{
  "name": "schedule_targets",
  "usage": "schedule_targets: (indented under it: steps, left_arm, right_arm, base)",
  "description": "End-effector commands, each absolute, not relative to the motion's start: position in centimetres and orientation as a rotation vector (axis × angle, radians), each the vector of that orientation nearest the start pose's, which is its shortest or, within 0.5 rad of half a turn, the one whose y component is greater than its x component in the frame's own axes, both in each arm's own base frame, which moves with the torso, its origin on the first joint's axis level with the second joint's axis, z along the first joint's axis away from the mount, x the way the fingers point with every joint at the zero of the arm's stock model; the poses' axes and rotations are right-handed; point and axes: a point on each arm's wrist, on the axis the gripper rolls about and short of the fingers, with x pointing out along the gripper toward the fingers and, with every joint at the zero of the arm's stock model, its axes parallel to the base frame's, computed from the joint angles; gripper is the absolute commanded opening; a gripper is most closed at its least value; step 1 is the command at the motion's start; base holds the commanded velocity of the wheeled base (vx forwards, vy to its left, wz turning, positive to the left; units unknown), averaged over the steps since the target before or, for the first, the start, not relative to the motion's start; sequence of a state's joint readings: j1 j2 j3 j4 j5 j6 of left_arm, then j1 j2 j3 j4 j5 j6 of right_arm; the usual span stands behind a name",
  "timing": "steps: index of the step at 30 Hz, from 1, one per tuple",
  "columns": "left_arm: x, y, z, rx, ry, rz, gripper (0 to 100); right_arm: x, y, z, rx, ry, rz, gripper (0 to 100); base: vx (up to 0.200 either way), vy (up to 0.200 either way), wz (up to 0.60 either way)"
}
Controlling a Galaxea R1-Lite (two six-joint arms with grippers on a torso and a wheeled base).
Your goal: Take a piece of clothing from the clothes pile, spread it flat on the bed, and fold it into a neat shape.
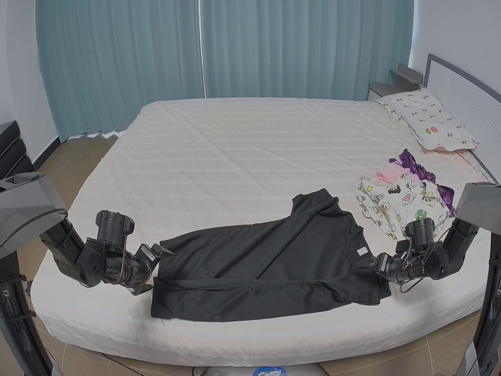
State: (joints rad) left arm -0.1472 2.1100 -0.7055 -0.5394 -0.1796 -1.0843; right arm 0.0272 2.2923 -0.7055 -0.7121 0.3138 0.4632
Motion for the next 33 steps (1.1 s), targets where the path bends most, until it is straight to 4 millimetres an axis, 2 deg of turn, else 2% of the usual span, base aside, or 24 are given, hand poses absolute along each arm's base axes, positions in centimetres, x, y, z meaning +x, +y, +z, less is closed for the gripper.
schedule_targets:
  steps: [1,2,3,14,18,26,33]
  left_arm:
    - [32.0,-5.1,2.0,-1.018,0.946,0.195,100]
    - [32.0,-5.1,2.0,-1.018,0.946,0.195,100]
    - [32.0,-5.1,2.0,-1.018,0.946,0.195,100]
    - [32.0,-5.1,2.0,-1.020,0.945,0.197,100]
    - [32.0,-5.1,2.0,-1.019,0.946,0.196,100]
    - [32.0,-5.1,2.0,-1.019,0.946,0.196,100]
    - [32.0,-5.1,2.0,-1.020,0.945,0.197,100]
  right_arm:
    - [33.5,1.6,-3.2,0.543,0.942,0.104,100]
    - [33.5,1.6,-3.2,0.540,0.942,0.102,100]
    - [33.5,1.6,-3.2,0.537,0.938,0.097,0]
    - [33.4,1.4,-2.8,0.543,0.923,0.091,0]
    - [33.6,1.1,-2.0,0.554,0.893,0.088,0]
    - [34.4,-0.1,-1.0,0.606,0.754,0.066,0]
    - [34.7,-0.1,-1.3,0.632,0.741,0.048,0]
  base:
    - [0.000,0.000,0.00]
    - [0.000,0.000,0.00]
    - [0.000,0.000,0.00]
    - [0.000,0.000,0.00]
    - [0.000,0.000,0.00]
    - [0.000,0.000,0.00]
    - [0.000,0.000,0.00]
